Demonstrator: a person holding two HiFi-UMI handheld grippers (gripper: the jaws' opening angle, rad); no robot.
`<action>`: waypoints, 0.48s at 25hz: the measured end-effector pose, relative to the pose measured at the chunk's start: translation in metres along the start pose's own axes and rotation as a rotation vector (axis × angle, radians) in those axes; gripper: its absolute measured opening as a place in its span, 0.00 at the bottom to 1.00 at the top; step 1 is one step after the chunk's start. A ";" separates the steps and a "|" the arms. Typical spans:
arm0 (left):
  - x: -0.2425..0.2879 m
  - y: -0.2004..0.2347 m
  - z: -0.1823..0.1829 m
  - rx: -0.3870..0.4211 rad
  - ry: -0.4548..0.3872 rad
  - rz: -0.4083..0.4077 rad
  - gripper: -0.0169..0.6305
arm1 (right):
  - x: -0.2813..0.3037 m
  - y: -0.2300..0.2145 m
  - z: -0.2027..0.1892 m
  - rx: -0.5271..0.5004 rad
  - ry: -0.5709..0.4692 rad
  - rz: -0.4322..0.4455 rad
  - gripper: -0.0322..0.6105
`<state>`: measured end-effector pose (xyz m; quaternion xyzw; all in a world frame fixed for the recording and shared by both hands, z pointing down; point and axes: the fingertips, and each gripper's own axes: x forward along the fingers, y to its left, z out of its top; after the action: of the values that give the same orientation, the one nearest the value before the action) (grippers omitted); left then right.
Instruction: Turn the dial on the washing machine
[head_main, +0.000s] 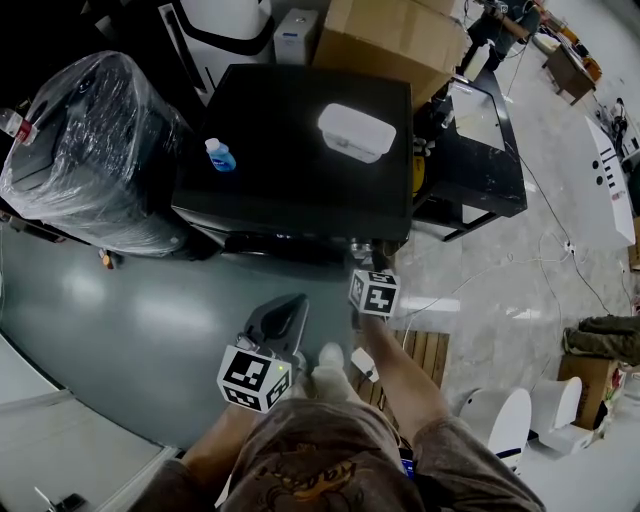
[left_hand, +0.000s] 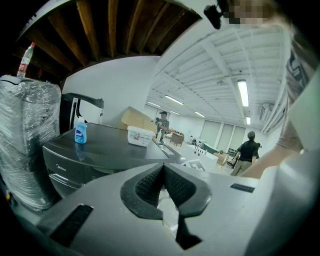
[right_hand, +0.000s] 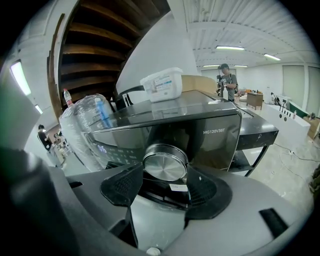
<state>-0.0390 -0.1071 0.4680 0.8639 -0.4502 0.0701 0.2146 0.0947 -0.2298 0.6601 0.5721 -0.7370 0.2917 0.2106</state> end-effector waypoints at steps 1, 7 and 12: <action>-0.001 0.000 0.000 -0.001 0.000 0.001 0.02 | 0.000 0.000 0.000 0.010 0.002 0.004 0.44; -0.002 0.002 -0.002 -0.002 0.004 0.004 0.02 | 0.000 0.000 0.000 0.097 -0.008 0.041 0.44; -0.002 0.001 -0.005 -0.005 0.010 0.002 0.02 | 0.001 -0.001 -0.001 0.210 -0.027 0.091 0.44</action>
<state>-0.0407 -0.1041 0.4720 0.8626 -0.4501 0.0735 0.2190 0.0951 -0.2299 0.6610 0.5610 -0.7303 0.3688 0.1260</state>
